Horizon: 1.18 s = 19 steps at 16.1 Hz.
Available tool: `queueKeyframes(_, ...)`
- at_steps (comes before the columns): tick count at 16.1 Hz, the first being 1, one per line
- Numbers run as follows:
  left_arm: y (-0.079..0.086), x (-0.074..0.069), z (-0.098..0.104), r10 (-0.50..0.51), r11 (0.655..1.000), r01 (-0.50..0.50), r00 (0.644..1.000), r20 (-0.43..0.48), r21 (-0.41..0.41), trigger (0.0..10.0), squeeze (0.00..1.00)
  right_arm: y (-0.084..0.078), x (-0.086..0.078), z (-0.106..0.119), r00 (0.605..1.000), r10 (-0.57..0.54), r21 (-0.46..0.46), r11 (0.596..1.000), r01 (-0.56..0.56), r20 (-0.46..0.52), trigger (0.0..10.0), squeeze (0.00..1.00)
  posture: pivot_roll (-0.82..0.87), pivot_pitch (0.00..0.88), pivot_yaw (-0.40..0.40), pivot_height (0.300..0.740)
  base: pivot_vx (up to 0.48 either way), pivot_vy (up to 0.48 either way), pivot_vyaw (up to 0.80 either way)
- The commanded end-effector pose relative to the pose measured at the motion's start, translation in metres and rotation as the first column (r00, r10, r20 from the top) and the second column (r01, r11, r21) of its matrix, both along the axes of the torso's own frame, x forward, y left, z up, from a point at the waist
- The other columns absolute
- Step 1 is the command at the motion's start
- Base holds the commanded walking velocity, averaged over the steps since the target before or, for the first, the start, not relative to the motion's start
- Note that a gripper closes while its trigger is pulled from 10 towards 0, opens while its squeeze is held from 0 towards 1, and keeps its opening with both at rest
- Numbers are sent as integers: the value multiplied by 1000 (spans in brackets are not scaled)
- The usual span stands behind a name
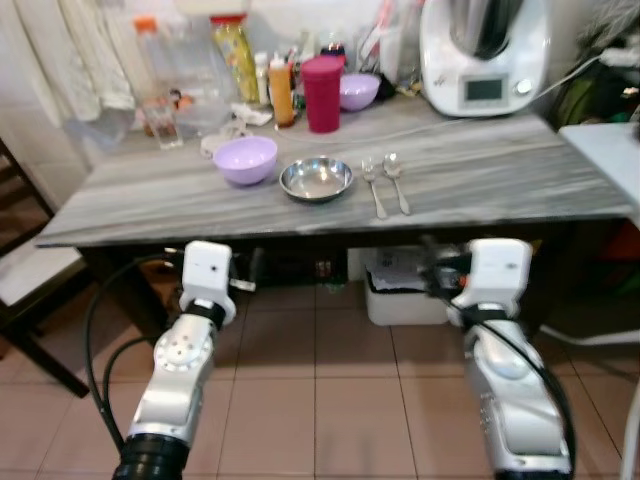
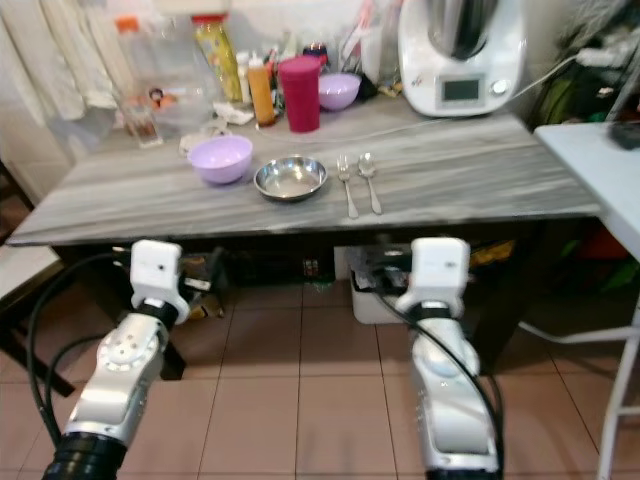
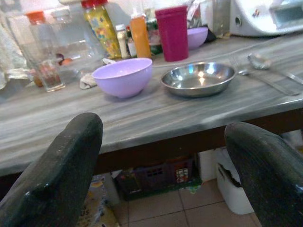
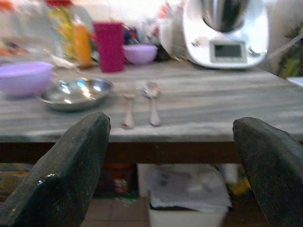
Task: Setting the table
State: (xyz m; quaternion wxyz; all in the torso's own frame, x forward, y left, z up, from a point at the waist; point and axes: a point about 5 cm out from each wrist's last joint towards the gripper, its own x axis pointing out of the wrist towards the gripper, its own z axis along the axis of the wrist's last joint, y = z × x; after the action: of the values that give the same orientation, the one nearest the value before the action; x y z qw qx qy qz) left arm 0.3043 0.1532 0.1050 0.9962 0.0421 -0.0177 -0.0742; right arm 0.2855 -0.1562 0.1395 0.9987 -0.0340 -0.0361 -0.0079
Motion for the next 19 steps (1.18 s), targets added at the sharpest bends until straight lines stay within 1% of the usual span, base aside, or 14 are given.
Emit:
queueKeyframes(1, 0, 1, 6, -20, 999, 20, 999, 25, -29, 10000, 0, -1, 3, 4, 1000, -2, 2, 1000, 2, 15, 10000, 0, -209, 13, 108, 740, 0, 0, 0)
queueKeyframes(2, -1, 1, 7, -18, 1000, 18, 999, 30, -18, 10000, 0, 1, 4, 5, 1000, 1, 6, 1000, -2, 27, 10000, 0, -208, 13, 109, 740, 0, 0, 0)
queueKeyframes(5, -6, 0, 8, -54, 998, 55, 998, 34, -26, 10000, 0, 4, 4, 5, 999, 18, 12, 1000, -18, 29, 10000, 0, -203, 22, 108, 740, 0, 0, 0)
queueKeyframes(9, -7, 0, 9, -64, 997, 66, 997, 35, -42, 10000, 0, 4, 3, 3, 999, 22, 19, 1000, -22, 27, 10000, 0, -202, 29, 109, 740, 0, 0, 0)
queueKeyframes(11, -9, 1, 10, -77, 995, 79, 996, 35, -57, 10000, 0, 4, 4, 3, 999, 22, 19, 1000, -22, 26, 10000, 0, -205, 28, 110, 740, 0, -283, 0)
queueKeyframes(13, -10, 0, 10, -82, 995, 84, 996, 35, -59, 10000, 0, 4, 3, 3, 999, 22, -1, 1000, -22, 29, 10000, 0, -206, 29, 113, 740, 0, -289, 0)
queueKeyframes(17, -11, 1, 10, -96, 993, 98, 995, 35, -62, 10000, 0, 3, 2, 2, 999, 18, -5, 1000, -18, 29, 10000, 0, -211, 31, 117, 740, 0, -287, 539)
queueKeyframes(19, -13, 1, 11, -103, 993, 105, 994, 34, -62, 10000, 0, 3, 2, 1, 1000, 15, 1, 1000, -15, 25, 10000, 0, -212, 31, 120, 740, 0, -313, 0)
